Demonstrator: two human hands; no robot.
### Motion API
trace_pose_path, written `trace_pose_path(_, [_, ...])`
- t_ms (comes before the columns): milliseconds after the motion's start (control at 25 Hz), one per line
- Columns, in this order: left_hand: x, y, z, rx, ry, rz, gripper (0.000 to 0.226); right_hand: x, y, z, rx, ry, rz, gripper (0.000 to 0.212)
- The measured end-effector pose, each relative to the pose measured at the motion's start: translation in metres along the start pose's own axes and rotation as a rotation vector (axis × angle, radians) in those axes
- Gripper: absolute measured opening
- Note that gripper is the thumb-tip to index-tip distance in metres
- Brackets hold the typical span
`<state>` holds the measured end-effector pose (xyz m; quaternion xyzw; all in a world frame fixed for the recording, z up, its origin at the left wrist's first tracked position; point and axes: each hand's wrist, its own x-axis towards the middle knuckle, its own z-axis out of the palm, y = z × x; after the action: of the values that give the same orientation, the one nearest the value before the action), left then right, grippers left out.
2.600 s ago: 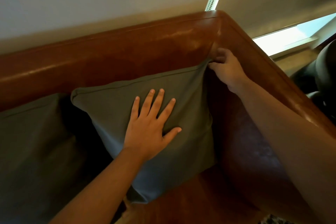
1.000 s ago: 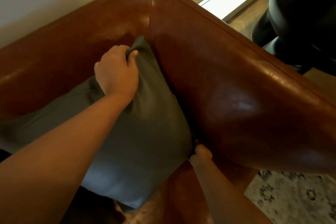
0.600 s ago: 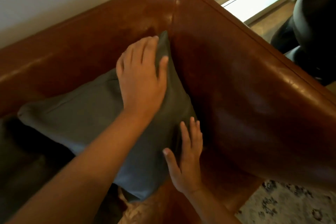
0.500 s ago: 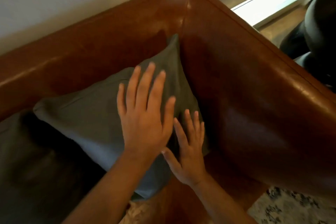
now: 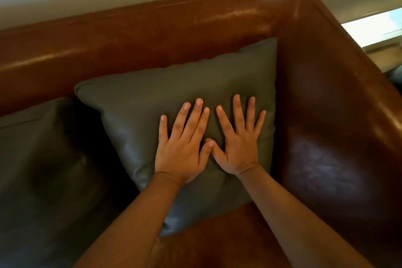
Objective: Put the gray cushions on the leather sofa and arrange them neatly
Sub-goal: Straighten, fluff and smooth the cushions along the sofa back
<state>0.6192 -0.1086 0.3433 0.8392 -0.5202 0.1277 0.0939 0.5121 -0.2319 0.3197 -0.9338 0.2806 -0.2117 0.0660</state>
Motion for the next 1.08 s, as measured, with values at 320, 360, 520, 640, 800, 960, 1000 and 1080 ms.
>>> trace_pose_path(320, [0.001, -0.007, 0.023, 0.066, -0.012, -0.006, 0.067, 0.003, 0.001, 0.029, -0.050, -0.040, -0.006, 0.070])
trace_pose_path(360, [0.000, -0.006, 0.019, 0.058, -0.014, -0.016, 0.067, 0.002, -0.001, 0.029, -0.049, -0.055, -0.006, 0.071])
trace_pose_path(520, [-0.016, -0.007, -0.007, -0.041, 0.047, 0.047, 0.053, -0.004, -0.009, 0.020, -0.051, -0.090, -0.015, 0.072])
trace_pose_path(640, [-0.051, -0.024, -0.017, -0.143, 0.141, -0.132, 0.050, -0.005, -0.015, 0.005, -0.054, -0.097, -0.027, 0.071])
trace_pose_path(800, [-0.106, -0.041, -0.012, -0.660, 0.245, -0.766, 0.059, -0.017, -0.042, -0.030, -0.061, -0.021, -0.062, 0.067])
trace_pose_path(960, [-0.168, -0.012, 0.006, -1.073, 0.045, -1.419, 0.042, -0.037, -0.116, -0.041, 0.038, 0.048, -0.536, 0.052])
trace_pose_path(1000, [-0.185, 0.000, 0.008, -1.059, -0.072, -1.436, 0.043, -0.038, -0.132, -0.038, 0.040, -0.004, -0.650, 0.049])
trace_pose_path(1080, [-0.215, 0.019, 0.012, -1.058, -0.288, -1.326, 0.049, -0.032, -0.150, -0.028, -0.023, -0.127, -0.805, 0.045])
